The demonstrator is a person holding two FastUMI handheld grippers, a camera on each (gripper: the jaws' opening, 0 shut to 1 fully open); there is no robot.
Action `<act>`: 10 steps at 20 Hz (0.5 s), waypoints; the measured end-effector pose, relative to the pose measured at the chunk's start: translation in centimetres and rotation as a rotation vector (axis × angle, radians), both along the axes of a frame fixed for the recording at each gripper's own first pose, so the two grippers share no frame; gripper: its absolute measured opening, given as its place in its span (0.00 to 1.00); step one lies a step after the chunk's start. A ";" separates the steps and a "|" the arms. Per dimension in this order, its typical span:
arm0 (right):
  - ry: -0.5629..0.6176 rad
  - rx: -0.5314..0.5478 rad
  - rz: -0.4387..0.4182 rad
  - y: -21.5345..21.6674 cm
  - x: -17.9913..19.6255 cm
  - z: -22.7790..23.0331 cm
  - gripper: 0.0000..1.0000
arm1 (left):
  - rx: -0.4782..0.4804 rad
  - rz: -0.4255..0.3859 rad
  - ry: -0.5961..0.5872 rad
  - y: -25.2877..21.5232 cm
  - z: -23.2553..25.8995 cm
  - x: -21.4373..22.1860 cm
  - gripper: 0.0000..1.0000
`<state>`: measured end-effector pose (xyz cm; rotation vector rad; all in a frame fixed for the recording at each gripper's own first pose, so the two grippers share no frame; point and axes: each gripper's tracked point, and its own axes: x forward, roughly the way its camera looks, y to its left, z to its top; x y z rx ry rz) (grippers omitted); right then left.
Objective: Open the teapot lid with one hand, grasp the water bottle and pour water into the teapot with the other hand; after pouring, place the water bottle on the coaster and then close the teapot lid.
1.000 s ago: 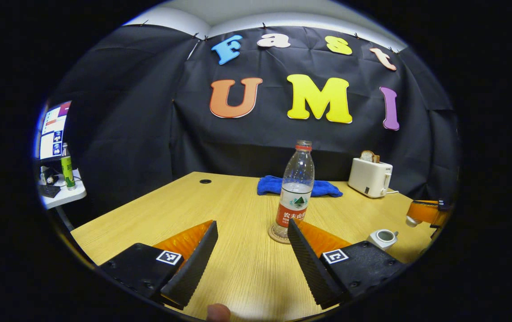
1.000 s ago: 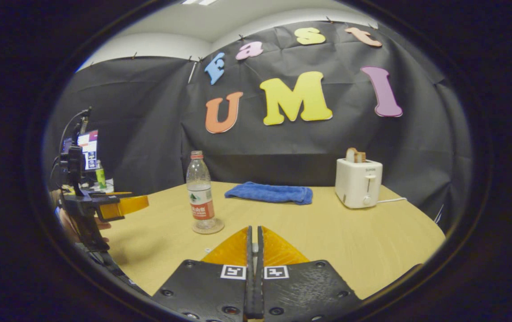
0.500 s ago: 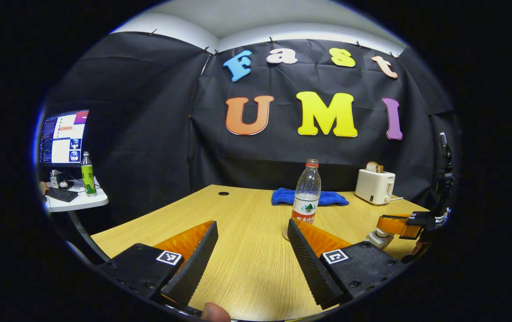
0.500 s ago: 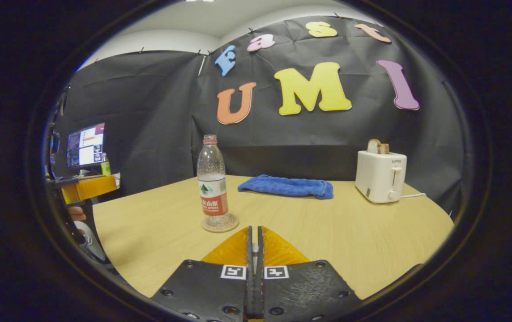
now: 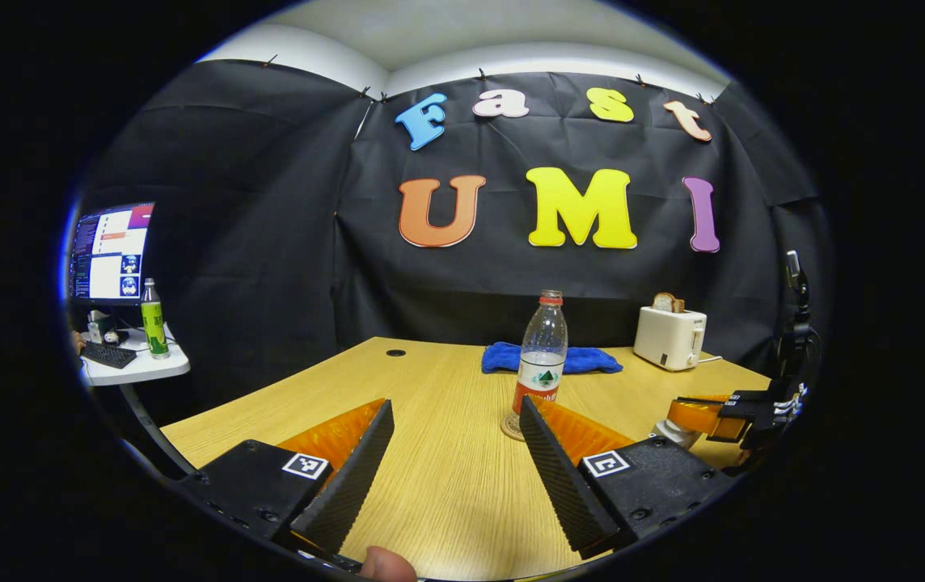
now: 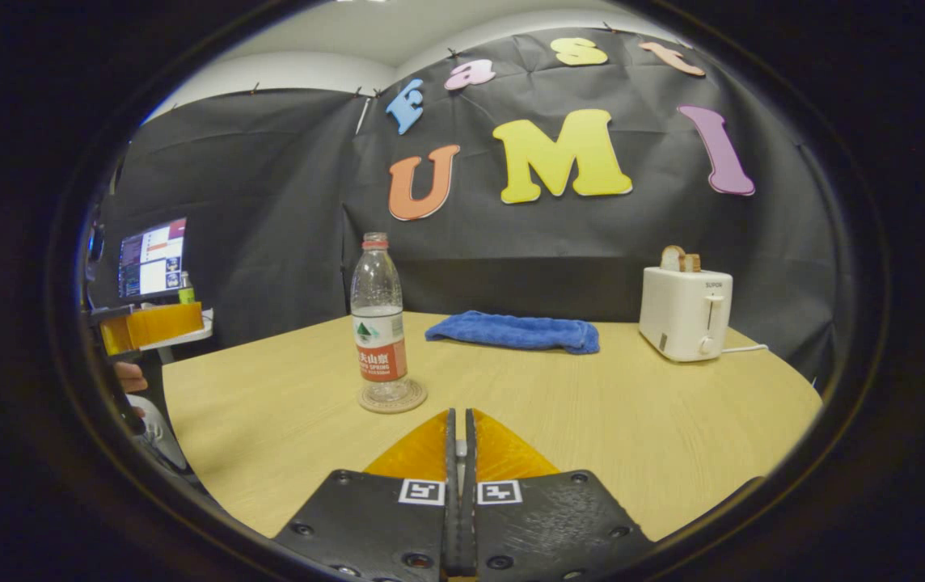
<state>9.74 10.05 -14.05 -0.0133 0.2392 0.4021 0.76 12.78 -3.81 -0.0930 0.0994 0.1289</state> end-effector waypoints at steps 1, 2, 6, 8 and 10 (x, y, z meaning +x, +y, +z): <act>-0.010 -0.004 -0.005 -0.2 -0.1 0.1 0.01 | 0.004 -0.001 -0.002 -0.2 0.1 0.0 0.98; -0.015 -0.001 -0.005 -0.2 -0.1 0.2 0.06 | 0.010 -0.001 -0.003 -0.4 0.3 -0.1 0.98; -0.072 0.062 -0.060 -2.0 -0.7 3.0 0.49 | 0.020 -0.019 -0.022 -2.3 1.4 -0.2 0.98; -0.132 0.080 -0.130 -4.2 -1.2 5.4 0.94 | 0.034 -0.035 -0.046 -4.0 2.3 -0.1 0.98; -0.186 0.073 -0.217 -7.1 -2.0 7.3 0.99 | 0.040 -0.057 -0.075 -6.1 3.4 0.1 0.98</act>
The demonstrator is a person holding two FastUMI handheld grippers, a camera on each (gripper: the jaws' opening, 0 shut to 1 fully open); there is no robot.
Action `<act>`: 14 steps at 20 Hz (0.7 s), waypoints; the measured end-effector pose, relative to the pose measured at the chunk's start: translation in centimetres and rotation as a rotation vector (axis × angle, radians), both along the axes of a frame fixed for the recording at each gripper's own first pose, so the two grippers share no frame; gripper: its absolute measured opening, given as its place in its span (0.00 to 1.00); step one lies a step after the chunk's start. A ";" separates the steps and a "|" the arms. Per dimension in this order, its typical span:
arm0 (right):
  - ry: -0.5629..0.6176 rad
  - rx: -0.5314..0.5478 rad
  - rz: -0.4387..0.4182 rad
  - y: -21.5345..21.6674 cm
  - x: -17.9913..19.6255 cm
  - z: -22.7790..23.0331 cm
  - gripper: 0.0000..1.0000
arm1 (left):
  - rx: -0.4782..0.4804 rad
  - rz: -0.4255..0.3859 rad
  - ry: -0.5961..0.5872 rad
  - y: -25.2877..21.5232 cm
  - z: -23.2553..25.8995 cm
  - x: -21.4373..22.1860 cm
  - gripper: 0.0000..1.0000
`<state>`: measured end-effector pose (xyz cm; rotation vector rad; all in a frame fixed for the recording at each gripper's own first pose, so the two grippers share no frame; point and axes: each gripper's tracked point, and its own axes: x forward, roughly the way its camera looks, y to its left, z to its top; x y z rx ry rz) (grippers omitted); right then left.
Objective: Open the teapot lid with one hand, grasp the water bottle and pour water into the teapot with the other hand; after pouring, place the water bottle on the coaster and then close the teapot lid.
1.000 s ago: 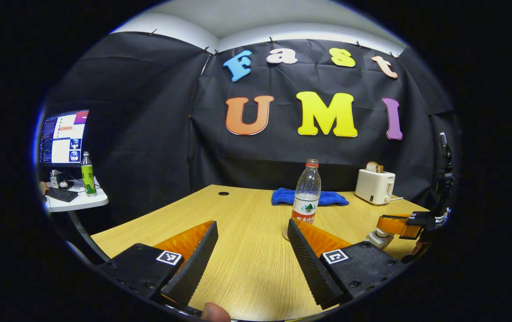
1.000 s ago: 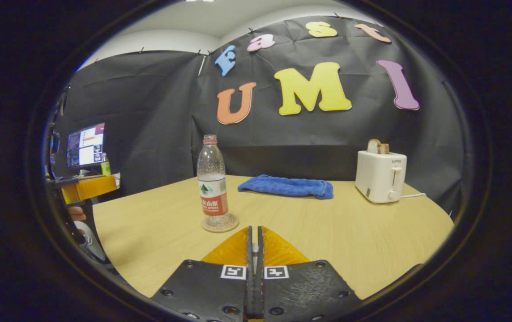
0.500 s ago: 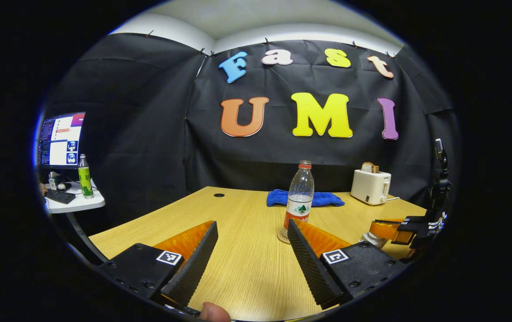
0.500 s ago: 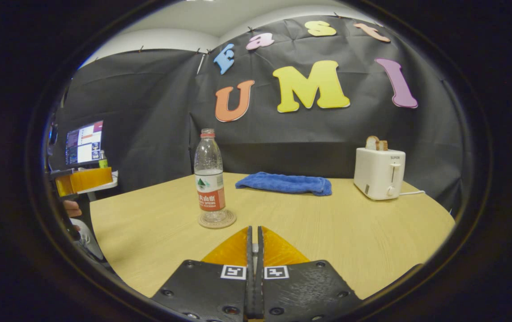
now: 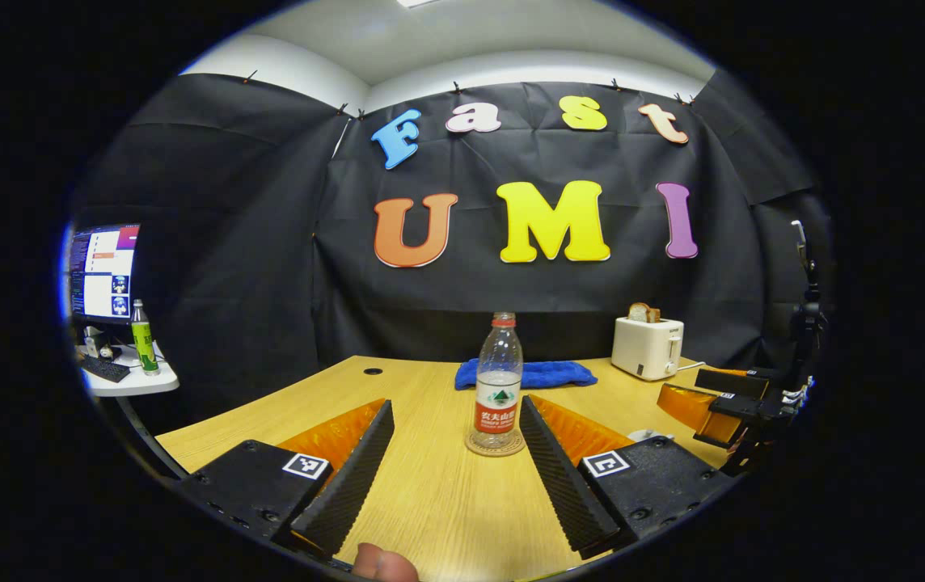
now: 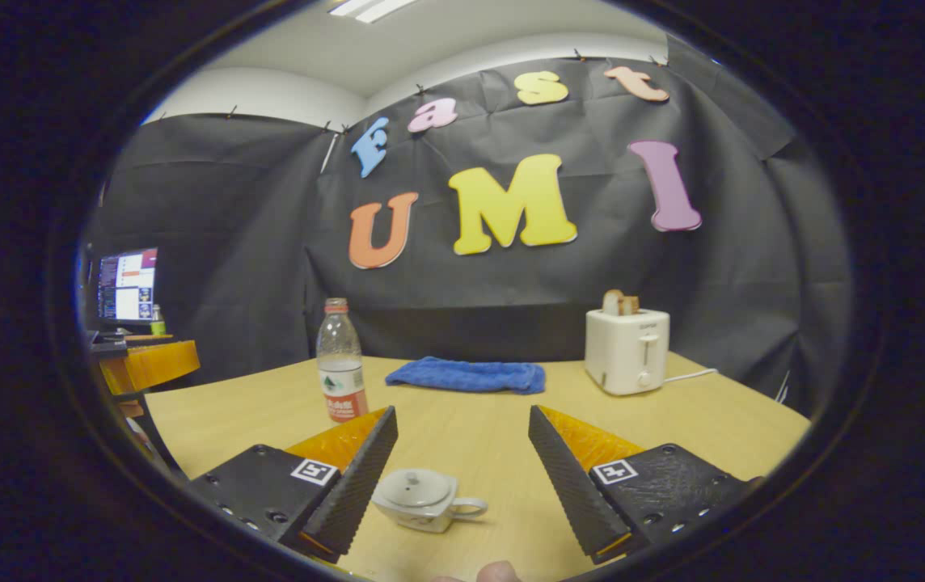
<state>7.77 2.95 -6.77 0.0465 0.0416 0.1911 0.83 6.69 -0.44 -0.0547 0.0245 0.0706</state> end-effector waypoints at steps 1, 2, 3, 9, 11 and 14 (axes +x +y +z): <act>-0.020 -0.008 -0.043 -1.5 -0.6 0.9 0.98 | -0.003 -0.013 -0.012 -1.0 0.4 0.1 0.98; -0.034 -0.013 -0.075 -2.7 -1.3 1.6 0.98 | -0.008 -0.033 -0.023 -2.2 0.8 0.2 0.98; -0.046 -0.012 -0.091 -3.6 -2.1 2.4 0.98 | -0.013 -0.053 -0.027 -3.3 1.1 0.0 0.98; -0.140 -0.058 -0.179 -7.5 -7.7 7.6 0.92 | 0.025 -0.099 -0.074 -7.1 2.9 -0.7 0.98; -0.150 -0.064 -0.192 -7.6 -9.0 8.2 0.96 | 0.031 -0.096 -0.067 -7.7 2.9 -1.4 0.98; -0.148 -0.062 -0.183 -6.8 -10.5 8.2 0.95 | 0.022 -0.108 -0.080 -8.4 3.2 -2.3 0.98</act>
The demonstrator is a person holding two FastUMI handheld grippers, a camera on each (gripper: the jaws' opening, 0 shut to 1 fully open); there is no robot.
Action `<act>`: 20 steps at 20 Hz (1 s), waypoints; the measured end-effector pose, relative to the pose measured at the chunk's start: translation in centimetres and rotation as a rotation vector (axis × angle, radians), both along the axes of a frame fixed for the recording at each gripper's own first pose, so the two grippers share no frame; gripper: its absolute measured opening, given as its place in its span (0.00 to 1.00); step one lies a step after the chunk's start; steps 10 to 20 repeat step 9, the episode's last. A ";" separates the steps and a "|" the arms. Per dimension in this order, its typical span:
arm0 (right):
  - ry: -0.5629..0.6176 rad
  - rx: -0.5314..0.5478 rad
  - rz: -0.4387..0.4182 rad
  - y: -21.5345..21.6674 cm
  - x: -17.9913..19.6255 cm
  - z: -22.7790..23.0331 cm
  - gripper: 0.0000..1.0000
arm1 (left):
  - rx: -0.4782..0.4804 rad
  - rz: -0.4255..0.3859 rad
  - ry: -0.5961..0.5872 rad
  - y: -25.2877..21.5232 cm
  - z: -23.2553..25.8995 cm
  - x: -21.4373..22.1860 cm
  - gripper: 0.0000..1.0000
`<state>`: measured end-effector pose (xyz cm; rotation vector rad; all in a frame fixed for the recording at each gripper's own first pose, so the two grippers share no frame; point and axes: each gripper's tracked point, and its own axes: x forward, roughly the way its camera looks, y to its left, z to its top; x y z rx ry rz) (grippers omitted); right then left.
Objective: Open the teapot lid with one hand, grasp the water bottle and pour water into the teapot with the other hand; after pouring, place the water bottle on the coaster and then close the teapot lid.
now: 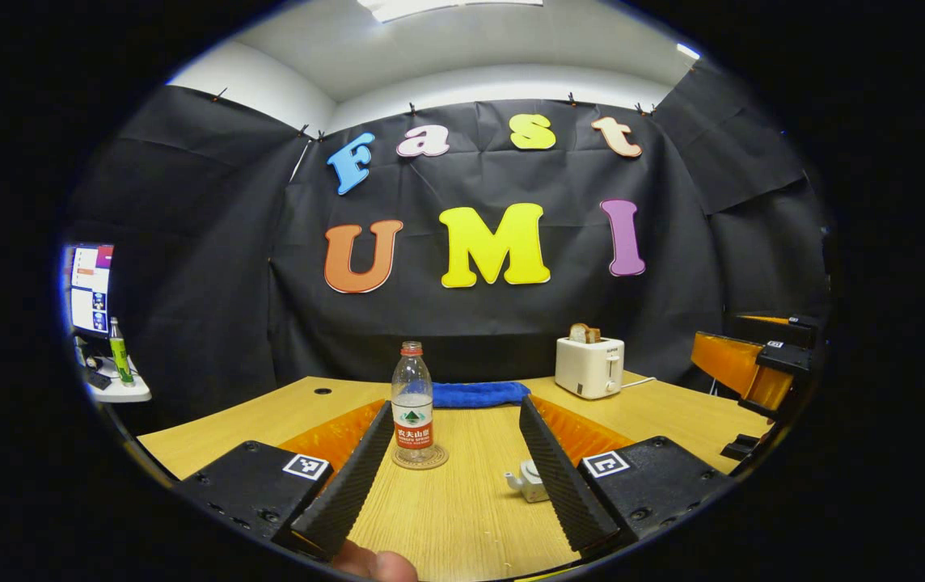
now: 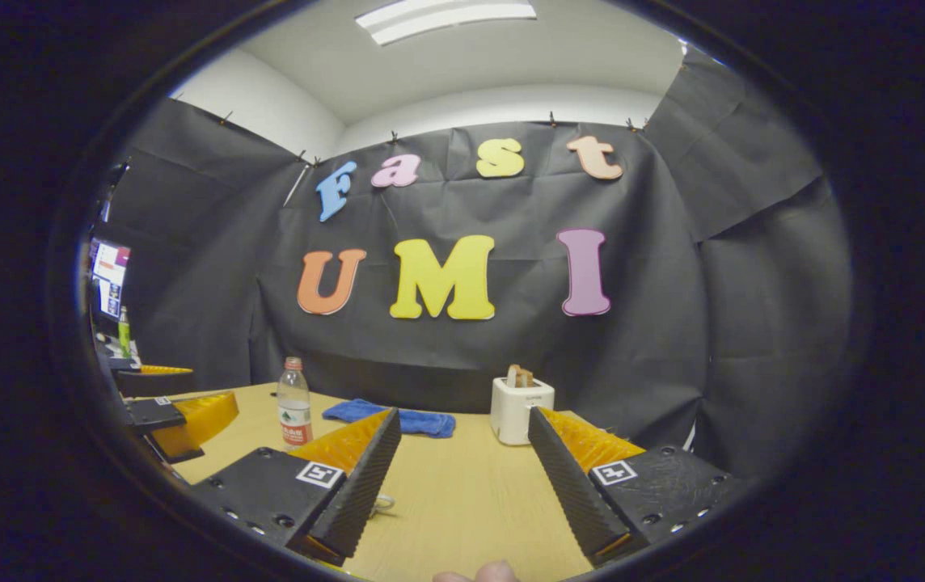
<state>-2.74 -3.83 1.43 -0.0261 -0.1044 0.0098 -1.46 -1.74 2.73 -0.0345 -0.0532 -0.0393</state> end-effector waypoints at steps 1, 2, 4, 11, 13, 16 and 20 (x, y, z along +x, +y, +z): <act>0.001 -0.003 -0.004 0.2 -0.3 0.0 0.92 | 0.009 0.001 -0.010 0.2 0.1 -0.2 0.98; -0.003 -0.004 -0.007 0.3 -0.5 0.1 0.93 | 0.019 0.008 -0.018 0.5 0.3 -0.4 0.98; -0.010 -0.001 -0.014 0.7 -0.8 0.4 0.96 | 0.029 0.015 -0.023 1.1 0.5 -0.6 0.98; -0.002 -0.004 -0.018 1.4 -0.8 0.8 0.97 | 0.031 0.034 -0.053 2.3 1.9 -1.1 0.97; -0.002 -0.004 -0.018 1.4 -0.8 0.8 0.97 | 0.031 0.034 -0.053 2.3 1.9 -1.1 0.97; -0.002 -0.004 -0.018 1.4 -0.8 0.8 0.97 | 0.031 0.034 -0.053 2.3 1.9 -1.1 0.97; -0.002 -0.004 -0.018 1.4 -0.8 0.8 0.97 | 0.031 0.034 -0.053 2.3 1.9 -1.1 0.97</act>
